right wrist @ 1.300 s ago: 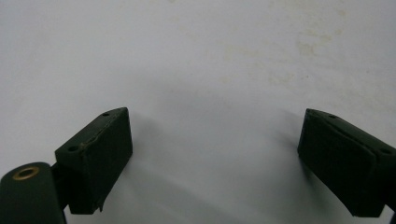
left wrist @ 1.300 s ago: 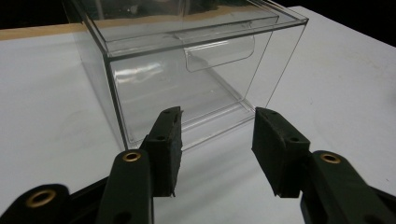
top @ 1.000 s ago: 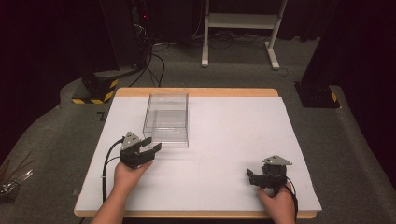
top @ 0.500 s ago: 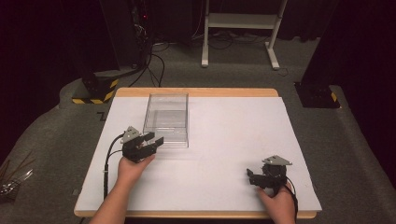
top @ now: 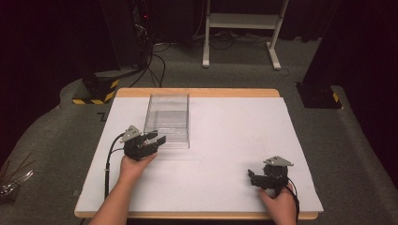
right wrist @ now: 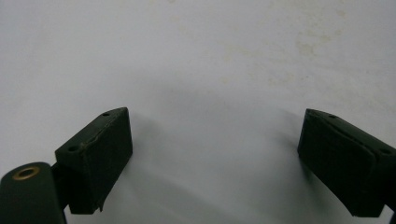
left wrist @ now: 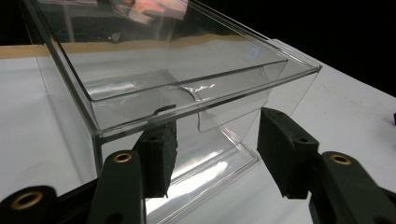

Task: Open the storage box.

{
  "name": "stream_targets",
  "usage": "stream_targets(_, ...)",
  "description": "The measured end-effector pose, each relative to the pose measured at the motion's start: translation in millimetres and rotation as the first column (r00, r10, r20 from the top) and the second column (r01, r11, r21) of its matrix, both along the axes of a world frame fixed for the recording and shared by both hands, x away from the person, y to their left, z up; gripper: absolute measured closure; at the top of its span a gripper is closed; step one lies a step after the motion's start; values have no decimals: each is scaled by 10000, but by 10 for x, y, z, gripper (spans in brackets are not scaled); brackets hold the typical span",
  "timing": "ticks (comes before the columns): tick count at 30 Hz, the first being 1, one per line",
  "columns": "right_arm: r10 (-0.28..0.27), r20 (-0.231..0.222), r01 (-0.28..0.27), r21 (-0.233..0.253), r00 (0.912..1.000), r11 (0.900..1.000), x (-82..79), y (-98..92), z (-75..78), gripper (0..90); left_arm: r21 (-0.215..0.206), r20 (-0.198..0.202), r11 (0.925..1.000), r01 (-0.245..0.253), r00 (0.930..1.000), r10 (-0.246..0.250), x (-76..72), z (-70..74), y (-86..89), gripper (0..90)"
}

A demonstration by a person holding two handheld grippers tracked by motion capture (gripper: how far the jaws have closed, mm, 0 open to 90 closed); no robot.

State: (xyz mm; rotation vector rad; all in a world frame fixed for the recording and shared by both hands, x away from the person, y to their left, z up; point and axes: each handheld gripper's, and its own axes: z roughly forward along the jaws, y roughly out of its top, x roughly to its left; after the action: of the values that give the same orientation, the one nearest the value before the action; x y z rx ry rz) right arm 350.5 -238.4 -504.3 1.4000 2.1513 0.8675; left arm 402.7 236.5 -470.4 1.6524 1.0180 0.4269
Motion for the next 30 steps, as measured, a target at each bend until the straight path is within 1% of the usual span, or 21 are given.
stream_targets(3, -1, 4, 1, -2, 10000, 10000, 0, 0, 0, 99, 95, 36, 10000, 2, 10000, -2, 10, -10, -14, 518)
stream_targets(4, 0, 3, 0, 0, 10000, 10000, 0, 0, 0, 100, -12, -6, 10000, 97, 10000, -97, 21, -23, -21, 525)
stream_targets(6, -2, 6, 2, -3, 10000, 10000, -1, 0, 0, 100, -86, -16, 9998, 159, 9999, -159, 31, -33, -22, 544)
stream_targets(9, -1, 19, 1, -14, 10000, 10000, 0, 0, 0, 100, -131, -14, 9997, 209, 9998, -209, 41, -45, -21, 560)
stream_targets(13, -1, 19, 1, -13, 10000, 10000, -1, 0, 0, 100, -70, -59, 9995, 306, 9995, -306, 58, -77, -33, 580)
stream_targets(17, -7, 56, 7, -36, 10000, 10000, -3, 3, -1, 102, -157, 57, 9991, 394, 9992, -394, 65, -86, -31, 655)
stream_targets(19, -15, 63, 15, -50, 10000, 10000, -4, 4, -1, 102, -171, 86, 9989, 435, 9990, -434, 67, -89, -22, 680)
stream_targets(20, -14, 68, 14, -52, 10000, 10000, -4, 4, -1, 103, -148, 141, 9983, 559, 9983, -557, 68, -94, -8, 696)
stream_targets(23, -14, 66, 15, -51, 10000, 10000, -4, 4, -1, 103, -148, 165, 9979, 634, 9979, -632, 67, -97, 8, 718)
stream_targets(26, -13, 64, 14, -50, 10000, 10000, -4, 3, -1, 102, -265, 163, 9966, 784, 9968, -780, 71, -104, 45, 738)
stream_targets(30, -13, 64, 13, -48, 10000, 10000, -4, 3, -1, 103, -269, 192, 9966, 780, 9968, -775, 61, -107, 61, 753)
